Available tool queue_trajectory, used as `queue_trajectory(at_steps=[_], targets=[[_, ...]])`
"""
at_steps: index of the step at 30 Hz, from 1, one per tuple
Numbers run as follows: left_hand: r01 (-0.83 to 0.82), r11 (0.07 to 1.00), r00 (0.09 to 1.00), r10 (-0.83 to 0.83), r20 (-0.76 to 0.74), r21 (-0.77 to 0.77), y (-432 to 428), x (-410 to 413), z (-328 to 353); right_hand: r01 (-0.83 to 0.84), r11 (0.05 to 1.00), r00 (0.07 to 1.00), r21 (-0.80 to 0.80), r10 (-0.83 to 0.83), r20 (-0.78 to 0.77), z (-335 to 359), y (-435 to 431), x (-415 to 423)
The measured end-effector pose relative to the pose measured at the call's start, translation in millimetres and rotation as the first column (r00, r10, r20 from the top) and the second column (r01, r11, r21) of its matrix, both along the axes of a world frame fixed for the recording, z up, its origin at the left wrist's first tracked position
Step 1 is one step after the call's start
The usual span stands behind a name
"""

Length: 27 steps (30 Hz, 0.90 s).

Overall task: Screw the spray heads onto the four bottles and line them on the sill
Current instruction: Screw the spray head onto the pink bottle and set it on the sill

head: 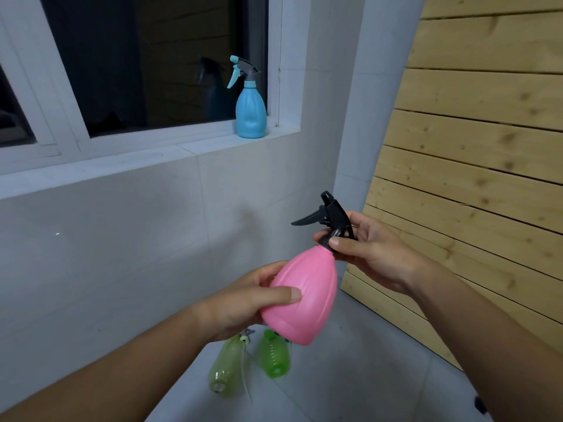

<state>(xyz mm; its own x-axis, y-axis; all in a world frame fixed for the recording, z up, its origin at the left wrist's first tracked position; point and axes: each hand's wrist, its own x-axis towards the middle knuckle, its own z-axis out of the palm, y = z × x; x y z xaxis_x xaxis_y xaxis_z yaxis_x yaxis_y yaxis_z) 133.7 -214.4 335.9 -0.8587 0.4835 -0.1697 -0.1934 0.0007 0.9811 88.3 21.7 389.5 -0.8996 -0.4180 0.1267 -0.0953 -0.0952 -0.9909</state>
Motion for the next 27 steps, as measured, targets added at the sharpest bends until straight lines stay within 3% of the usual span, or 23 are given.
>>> queue_trajectory(at_steps=[4,10,14,21,27], targets=[[0.004,0.999,1.000,-0.005,0.014,0.037,-1,-1,-1,-0.026,1.000,1.000,0.002,0.026,0.010,2,0,-1],[-0.163,0.981,0.980,0.149,-0.133,-0.106,6,-6,-6,0.168,0.980,0.985,0.108,-0.162,-0.065,-8,-10,0],[-0.224,0.968,0.960,0.200,-0.199,-0.109,15,-2,-6,0.253,0.967,0.968,0.043,-0.252,-0.014,-10,-14,-1],[-0.179,0.981,0.981,0.172,-0.085,-0.078,25,2,-6,0.312,0.950,0.950,-0.018,-0.311,0.022,-12,-19,2],[-0.216,0.959,0.974,0.199,-0.106,-0.185,22,1,-5,0.296,0.955,0.955,-0.001,-0.295,0.041,-19,-27,5]])
